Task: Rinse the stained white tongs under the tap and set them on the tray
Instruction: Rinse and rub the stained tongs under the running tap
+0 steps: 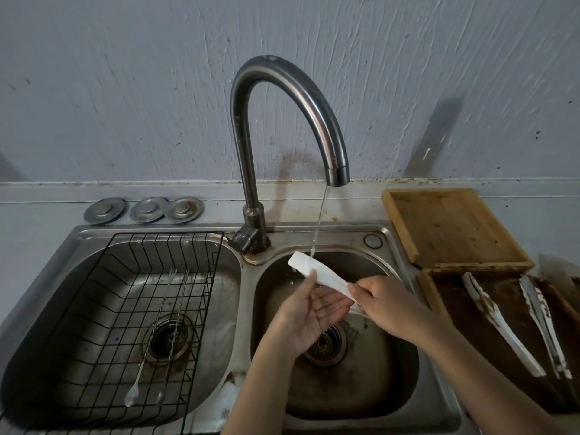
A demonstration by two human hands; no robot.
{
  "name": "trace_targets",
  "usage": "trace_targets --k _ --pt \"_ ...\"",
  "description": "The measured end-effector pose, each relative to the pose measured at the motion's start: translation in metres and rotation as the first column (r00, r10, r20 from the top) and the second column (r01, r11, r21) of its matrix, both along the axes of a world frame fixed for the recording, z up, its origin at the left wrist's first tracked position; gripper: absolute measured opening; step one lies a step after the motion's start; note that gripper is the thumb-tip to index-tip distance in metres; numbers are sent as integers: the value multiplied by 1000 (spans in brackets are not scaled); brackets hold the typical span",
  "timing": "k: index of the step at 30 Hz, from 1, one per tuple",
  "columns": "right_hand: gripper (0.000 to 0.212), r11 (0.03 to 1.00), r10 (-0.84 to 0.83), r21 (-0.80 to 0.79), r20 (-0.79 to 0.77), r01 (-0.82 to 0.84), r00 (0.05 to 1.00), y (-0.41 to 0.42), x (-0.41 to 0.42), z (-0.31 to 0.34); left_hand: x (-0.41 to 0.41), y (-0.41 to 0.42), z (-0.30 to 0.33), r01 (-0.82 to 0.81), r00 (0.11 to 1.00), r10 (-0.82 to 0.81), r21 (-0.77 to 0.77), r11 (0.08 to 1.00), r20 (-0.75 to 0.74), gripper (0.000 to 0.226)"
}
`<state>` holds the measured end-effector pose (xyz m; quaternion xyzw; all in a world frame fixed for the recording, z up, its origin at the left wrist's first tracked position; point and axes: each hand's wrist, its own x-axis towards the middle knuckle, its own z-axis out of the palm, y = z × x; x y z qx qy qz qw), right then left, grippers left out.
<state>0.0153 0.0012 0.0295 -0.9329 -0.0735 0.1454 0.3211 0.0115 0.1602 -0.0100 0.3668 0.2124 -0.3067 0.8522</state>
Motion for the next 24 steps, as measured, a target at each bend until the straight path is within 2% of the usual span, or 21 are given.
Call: trace_targets --k 2,6,8,11,14,17,19,22,24 --pt "42 1000 24 -4 -14 -24 1000 -4 -2 0 1 5 0 69 997 -69 14 998 16 57" --pt "41 998 52 32 -39 -51 998 -8 -6 1 5 14 0 145 989 -145 -10 989 -19 91" --pt "40 998 57 26 -35 -56 998 -7 -7 0 5 13 -1 147 989 -147 -8 989 -24 98" --pt "40 999 45 29 -32 -45 998 -5 -8 -1 4 12 -3 143 990 -143 24 989 2 93" --pt "39 997 72 -6 -9 -72 997 -7 -9 -1 3 14 -4 171 985 -173 74 982 14 75" --pt "33 961 193 -224 120 -163 974 -9 -13 0 2 21 -7 186 982 -190 173 967 5 53" --pt "28 899 280 -404 232 -170 932 -11 -15 -1 4 27 -9 118 993 -120 206 971 -3 45" --pt "31 798 414 -575 309 -178 856 -12 -15 -1 10 34 -9 -8 1000 12 219 976 -18 45" --pt "33 735 506 -640 300 -222 809 -9 -14 -1 14 33 -8 -15 1000 11 295 955 16 47"
